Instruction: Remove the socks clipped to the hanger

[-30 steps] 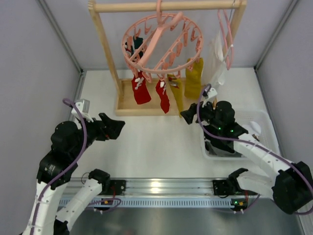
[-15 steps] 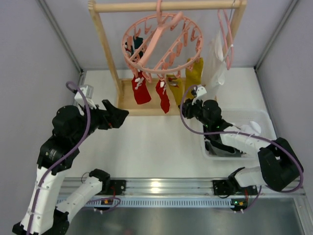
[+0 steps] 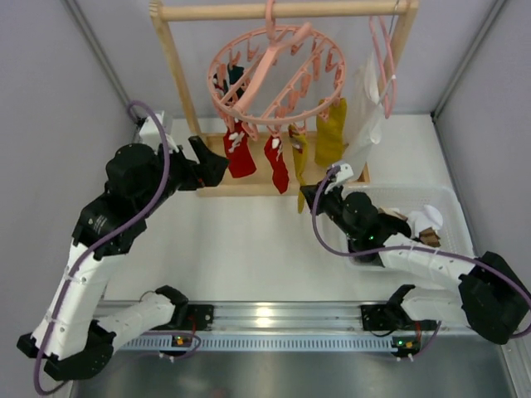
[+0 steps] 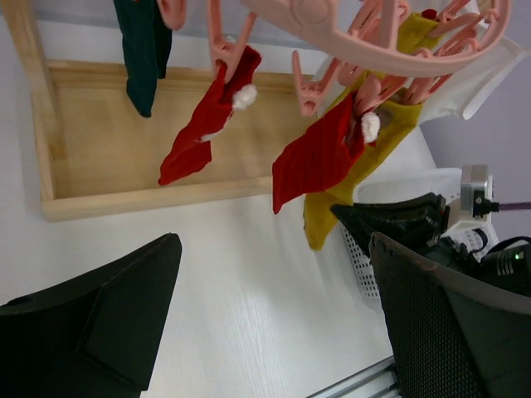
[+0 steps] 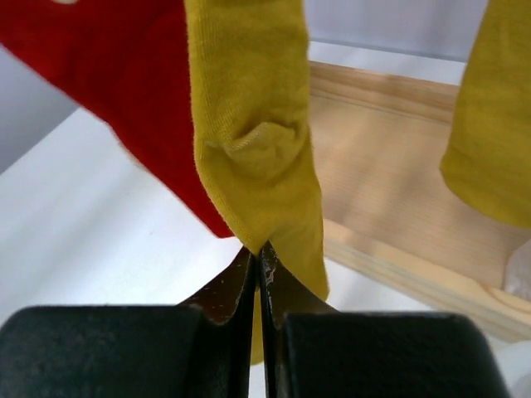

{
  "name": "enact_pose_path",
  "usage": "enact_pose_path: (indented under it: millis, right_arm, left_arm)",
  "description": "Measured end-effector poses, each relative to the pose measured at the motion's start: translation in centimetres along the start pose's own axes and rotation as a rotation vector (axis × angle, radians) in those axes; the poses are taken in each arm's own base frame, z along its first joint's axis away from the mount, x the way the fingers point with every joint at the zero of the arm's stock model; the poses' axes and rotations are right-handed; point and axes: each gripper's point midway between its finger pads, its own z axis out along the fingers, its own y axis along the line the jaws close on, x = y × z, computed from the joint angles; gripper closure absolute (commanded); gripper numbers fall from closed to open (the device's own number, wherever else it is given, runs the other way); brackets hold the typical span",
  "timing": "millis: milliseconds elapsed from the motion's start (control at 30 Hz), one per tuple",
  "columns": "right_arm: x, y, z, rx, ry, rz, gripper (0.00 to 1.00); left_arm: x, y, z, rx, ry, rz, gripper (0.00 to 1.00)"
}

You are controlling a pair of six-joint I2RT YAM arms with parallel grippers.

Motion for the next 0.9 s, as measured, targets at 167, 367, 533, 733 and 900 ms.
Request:
enact_pose_path:
  millis: [167, 367, 533, 733, 900]
  right_arm:
    - [-0.1, 3.7, -1.2, -0.051, -0.023, 0.026, 1.00]
    - [1.9, 7.6, -1.8, -0.091, 0.011, 0.012, 1.00]
    - [2.6, 8.6, -1.9, -0.089, 0.012, 0.009, 1.00]
    - [2.1, 8.6, -1.9, -0.079, -0.007, 0.016, 1.00]
    - [2.0, 8.7, -1.9, -0.082, -0.013, 0.018, 1.00]
  left_arm:
    - [0.3, -4.8, 2.2, -0.005, -0.007, 0.123, 0.02]
    - [3.7, -12.0, 5.2, -0.015, 0.010, 0.308, 0.01]
    - [3.3, -13.6, 7.1, -0.095, -0.038, 0.369, 0.02]
    - [1.1, -14.0, 9.1, -0.159, -0.089, 0.372, 0.03]
    - [0.1, -11.9, 11.1, -0.239, -0.099, 0.372, 0.09]
